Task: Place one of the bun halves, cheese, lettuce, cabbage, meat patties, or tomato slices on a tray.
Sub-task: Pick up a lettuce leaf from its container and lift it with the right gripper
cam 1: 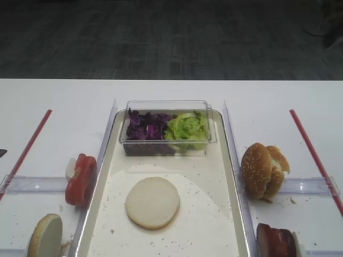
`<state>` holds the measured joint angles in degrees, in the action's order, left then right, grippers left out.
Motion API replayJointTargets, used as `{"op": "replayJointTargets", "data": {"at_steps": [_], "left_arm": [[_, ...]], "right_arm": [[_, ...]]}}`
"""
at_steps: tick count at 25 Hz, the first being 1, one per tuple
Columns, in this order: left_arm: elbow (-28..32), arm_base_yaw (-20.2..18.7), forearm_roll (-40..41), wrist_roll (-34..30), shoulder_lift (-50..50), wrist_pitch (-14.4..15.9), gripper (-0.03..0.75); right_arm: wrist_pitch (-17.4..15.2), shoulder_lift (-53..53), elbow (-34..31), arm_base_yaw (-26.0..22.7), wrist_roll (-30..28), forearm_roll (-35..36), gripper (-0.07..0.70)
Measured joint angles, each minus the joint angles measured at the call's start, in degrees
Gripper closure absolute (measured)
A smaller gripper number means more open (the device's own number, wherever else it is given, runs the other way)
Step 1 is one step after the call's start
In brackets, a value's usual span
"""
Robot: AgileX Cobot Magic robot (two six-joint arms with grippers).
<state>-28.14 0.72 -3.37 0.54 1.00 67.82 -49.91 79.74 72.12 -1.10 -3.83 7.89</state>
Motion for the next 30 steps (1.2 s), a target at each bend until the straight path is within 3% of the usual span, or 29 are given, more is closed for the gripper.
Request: {"op": "replayJointTargets", "data": {"at_steps": [6,16,30], "left_arm": [[0.0,0.0,0.0,0.0,0.0,0.0,0.136],[0.0,0.0,0.0,0.0,0.0,0.0,0.136],[0.0,0.0,0.0,0.0,0.0,0.0,0.136]], "right_arm": [[0.23,13.47,6.52,0.0,-1.02,0.11,0.092],[0.69,26.75,13.12,0.12,-1.74,0.67,0.092],[-0.03,30.55,13.68,0.12,-1.77,2.28,0.141]]}}
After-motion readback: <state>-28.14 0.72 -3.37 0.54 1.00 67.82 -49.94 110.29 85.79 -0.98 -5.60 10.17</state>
